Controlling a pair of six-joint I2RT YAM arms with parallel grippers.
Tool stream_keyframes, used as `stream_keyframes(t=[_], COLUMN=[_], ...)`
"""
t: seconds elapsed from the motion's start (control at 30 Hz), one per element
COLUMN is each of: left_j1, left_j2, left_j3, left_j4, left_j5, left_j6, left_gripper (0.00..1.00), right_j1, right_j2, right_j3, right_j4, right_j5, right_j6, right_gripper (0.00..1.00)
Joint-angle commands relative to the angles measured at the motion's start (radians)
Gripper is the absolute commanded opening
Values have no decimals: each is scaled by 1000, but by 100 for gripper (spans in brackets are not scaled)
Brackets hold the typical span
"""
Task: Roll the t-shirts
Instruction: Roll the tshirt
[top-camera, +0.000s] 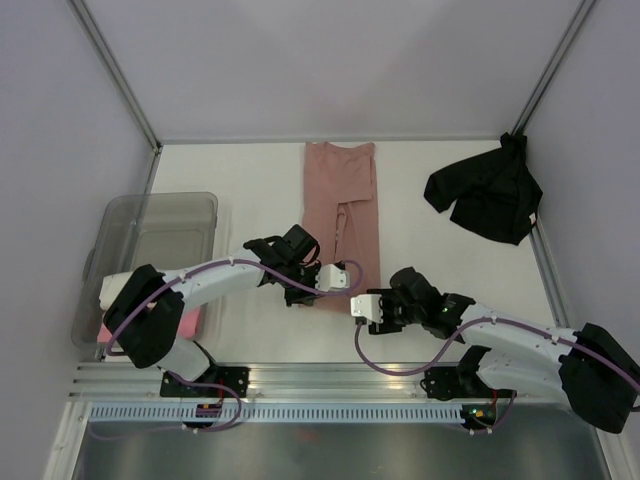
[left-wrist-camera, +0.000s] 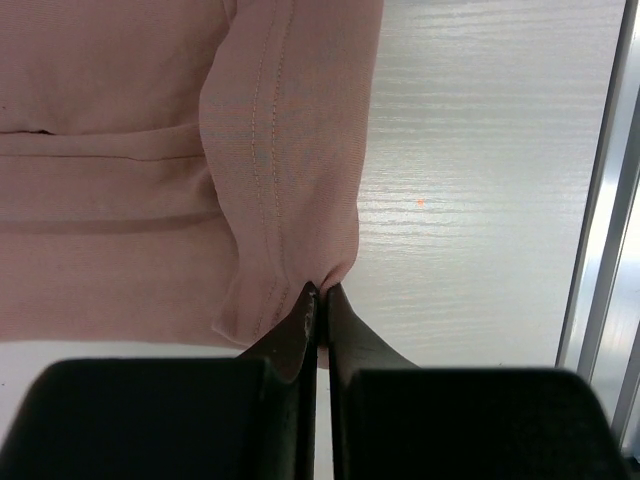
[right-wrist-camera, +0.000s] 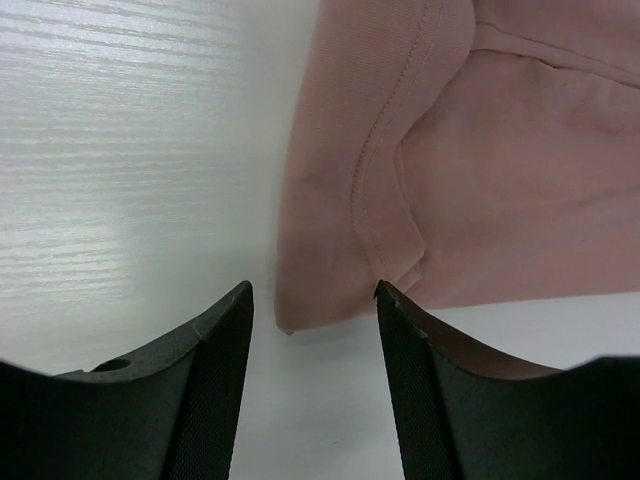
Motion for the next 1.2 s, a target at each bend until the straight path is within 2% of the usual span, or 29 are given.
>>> stream_keyframes(t=[0.0, 0.07, 0.1, 0.2, 0.4, 0.5, 0.67, 0.8, 0.9, 1.17], left_j1=[9, 15, 17, 27, 40, 40, 38, 75, 124, 181], left_j2=[14, 14, 12, 12, 0, -20, -37, -12, 28, 172], left_j3=[38, 43, 44, 46, 49, 63, 61, 67, 104, 173], left_j4=[-7, -10, -8, -21, -89, -166, -295, -341, -338, -318], left_j5=[53, 56, 58, 65, 102, 143, 260, 320, 338, 311], left_j6=[-32, -35, -35, -34, -20, -14, -6, -14, -17, -6], left_gripper=[2, 2, 2, 2, 2, 2, 2, 2, 2, 2], right_j1=[8, 7, 8, 7, 5, -3, -32, -88, -150, -266], right_j2=[45, 71, 85, 82, 74, 71, 109, 122, 149, 402], right_j3=[19, 22, 16, 31, 112, 193, 278, 303, 312, 436], right_j4=[71, 48, 48, 61, -107, -291, -486, -494, -421, -364], right_j5=[-27, -34, -26, -8, -81, -170, -383, -442, -442, -506], right_j6=[-30, -47, -52, -26, -23, -4, -17, 22, 103, 169], right_gripper=[59, 53, 33, 1, 0, 0, 0, 0, 0, 0])
